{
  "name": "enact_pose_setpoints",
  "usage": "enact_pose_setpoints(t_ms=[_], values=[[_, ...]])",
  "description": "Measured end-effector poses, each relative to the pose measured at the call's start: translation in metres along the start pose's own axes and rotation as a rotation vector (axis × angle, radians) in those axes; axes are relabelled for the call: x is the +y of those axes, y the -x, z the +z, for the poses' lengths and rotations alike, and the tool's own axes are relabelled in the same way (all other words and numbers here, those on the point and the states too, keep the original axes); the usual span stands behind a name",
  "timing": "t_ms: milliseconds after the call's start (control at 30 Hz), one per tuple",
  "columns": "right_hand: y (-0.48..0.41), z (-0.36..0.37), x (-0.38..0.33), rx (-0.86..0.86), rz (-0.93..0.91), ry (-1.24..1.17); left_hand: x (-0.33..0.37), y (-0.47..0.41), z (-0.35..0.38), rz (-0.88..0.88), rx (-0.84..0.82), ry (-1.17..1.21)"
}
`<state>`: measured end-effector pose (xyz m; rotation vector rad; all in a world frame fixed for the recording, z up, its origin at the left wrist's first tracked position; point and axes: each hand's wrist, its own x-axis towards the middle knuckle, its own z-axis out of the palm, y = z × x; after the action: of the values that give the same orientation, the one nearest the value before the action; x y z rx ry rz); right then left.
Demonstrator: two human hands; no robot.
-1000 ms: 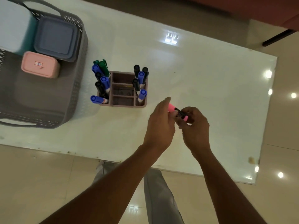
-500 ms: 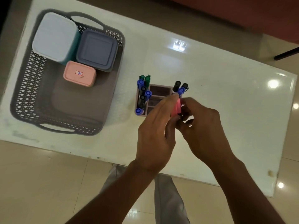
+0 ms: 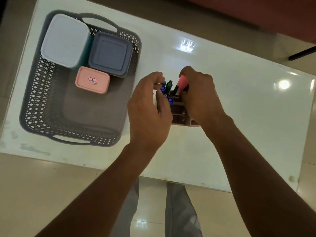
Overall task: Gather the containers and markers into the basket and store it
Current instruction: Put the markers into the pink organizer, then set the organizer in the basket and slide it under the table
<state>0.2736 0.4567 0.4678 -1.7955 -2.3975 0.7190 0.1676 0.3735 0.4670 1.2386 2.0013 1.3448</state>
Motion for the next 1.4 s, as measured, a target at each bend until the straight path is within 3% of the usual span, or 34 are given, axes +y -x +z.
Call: enact_pose_setpoints(t_ms=[167,400,500,567,700,767,834,900,967,1200,1400], values=[[-0.004,0.016,0.007,-0.060,-0.005,0.120,-0.023,0.005,0.002,-0.106,-0.087,-0.042],[0.006,0.014,0.006,-0.033,0.019,0.030,-0.044,0.023,0.002,-0.248,-0.108,-0.051],[0.021,0.008,0.010,0.134,-0.016,-0.074,-0.049,0.031,0.001,-0.307,-0.103,-0.049],[0.036,0.000,0.020,0.348,-0.015,-0.216,-0.050,0.035,0.002,-0.348,-0.086,-0.039],[0.064,-0.005,0.053,0.681,0.194,-0.387,-0.051,0.031,0.007,-0.537,-0.133,0.050],[0.071,0.006,0.074,0.603,0.460,-0.461,-0.051,0.027,0.011,-0.689,-0.191,0.162],[0.071,0.021,0.087,0.301,0.730,-0.633,-0.051,0.024,0.014,-0.789,-0.275,0.202],[0.071,0.035,0.087,0.024,0.813,-0.862,-0.050,0.023,0.015,-0.851,-0.344,0.212],[0.070,0.044,0.080,-0.080,0.789,-1.018,-0.048,0.022,0.016,-0.907,-0.387,0.245],[0.075,0.044,0.051,0.033,0.748,-1.019,-0.039,0.019,0.013,-0.875,-0.348,0.294],[0.093,0.015,-0.005,0.110,0.649,-0.972,-0.028,0.002,-0.041,-0.802,-0.374,0.342]])
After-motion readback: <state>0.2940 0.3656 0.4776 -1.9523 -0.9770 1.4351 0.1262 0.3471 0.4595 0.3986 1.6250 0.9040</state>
